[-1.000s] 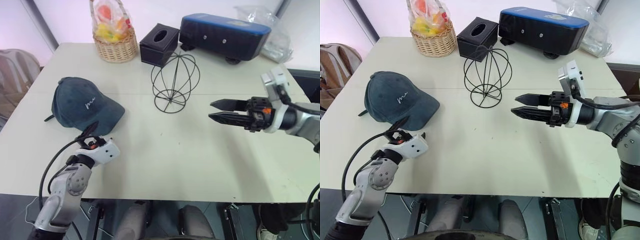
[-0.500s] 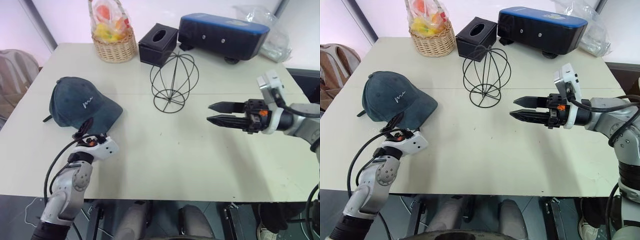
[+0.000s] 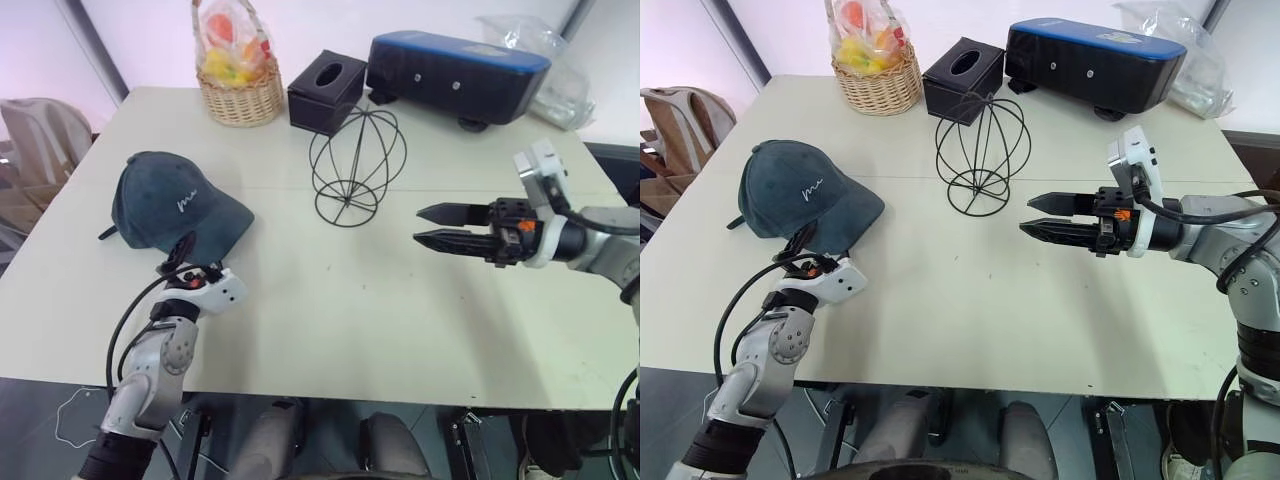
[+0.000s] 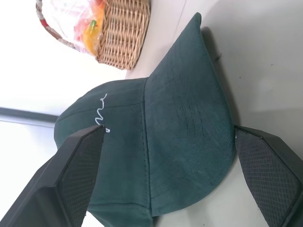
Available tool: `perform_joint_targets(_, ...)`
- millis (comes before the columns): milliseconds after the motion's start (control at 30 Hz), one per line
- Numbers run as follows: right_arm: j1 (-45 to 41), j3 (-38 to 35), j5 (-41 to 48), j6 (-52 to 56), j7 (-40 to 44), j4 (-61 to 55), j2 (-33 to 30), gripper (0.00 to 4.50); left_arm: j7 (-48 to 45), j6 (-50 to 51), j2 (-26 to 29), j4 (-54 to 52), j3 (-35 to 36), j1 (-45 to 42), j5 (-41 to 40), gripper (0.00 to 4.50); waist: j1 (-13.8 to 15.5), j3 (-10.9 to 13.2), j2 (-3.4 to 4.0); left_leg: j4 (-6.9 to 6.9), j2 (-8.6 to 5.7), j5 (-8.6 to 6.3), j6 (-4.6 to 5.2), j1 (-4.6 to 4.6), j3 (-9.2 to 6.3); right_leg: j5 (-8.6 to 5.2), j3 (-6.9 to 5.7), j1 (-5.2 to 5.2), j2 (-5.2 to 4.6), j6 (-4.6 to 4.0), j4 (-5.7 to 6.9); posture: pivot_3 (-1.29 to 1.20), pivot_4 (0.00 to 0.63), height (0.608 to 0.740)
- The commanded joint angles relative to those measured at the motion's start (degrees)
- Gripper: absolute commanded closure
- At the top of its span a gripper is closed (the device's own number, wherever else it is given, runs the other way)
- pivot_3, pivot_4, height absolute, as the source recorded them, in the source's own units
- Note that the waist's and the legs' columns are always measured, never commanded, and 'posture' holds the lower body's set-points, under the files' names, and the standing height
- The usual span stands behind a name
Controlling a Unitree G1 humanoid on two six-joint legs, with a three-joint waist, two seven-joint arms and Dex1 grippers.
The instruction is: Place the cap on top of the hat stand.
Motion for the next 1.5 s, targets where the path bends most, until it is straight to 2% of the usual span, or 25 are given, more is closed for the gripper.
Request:
perform_joint_targets(33, -0.06, -1.74, 0.43, -0.65, -0.19, -1.90, -0.91, 2.13, -0.71, -2.70, -0.49, 1.06, -2.13, -0.04, -1.75, 0.00, 0.12, 0.00, 0.00, 0.08, 0.00, -0.03, 0.03, -0.01, 0.00, 0.00, 0.00, 0.01, 0.00, 0.00, 0.00, 0.00, 0.150, 0.740)
perform_joint_targets(333, 0.58, -2.04, 0.72, -0.59, -1.00, -2.77, -0.70, 2.13, -2.23, -7.34, -0.55, 0.56, -2.32, -0.12, -5.60, 0.00, 0.08, 0.00, 0.00, 0.22, -0.01, -0.06, 0.08, -0.04, 0.00, 0.03, 0.00, 0.04, -0.01, 0.06, 0.01, 0.00, 0.150, 0.740)
perform_joint_targets(1133, 1.31, -2.87, 1.03, -1.06, -2.58, -3.92, -0.54, 2.13, 4.59, -3.73, 0.40, 10.92, -0.98, -7.00, -1.06, 0.00, -0.25, 0.00, 0.00, 0.39, -0.01, -0.05, 0.08, -0.05, 0.00, 0.03, 0.04, -0.10, 0.03, 0.06, 0.40, 0.00, 0.150, 0.740)
perform_joint_targets(1500, 1.51, -2.74, 0.64, -1.46, -2.64, -3.77, -0.49, 2.13, 7.05, 3.27, -1.78, 5.53, -0.75, -0.12, 1.67, 0.00, -0.43, -0.02, 0.03, 0.38, 0.00, -0.06, 0.08, -0.05, 0.04, 0.03, 0.12, -0.14, 0.03, 0.06, 0.42, 0.00, 0.150, 0.740)
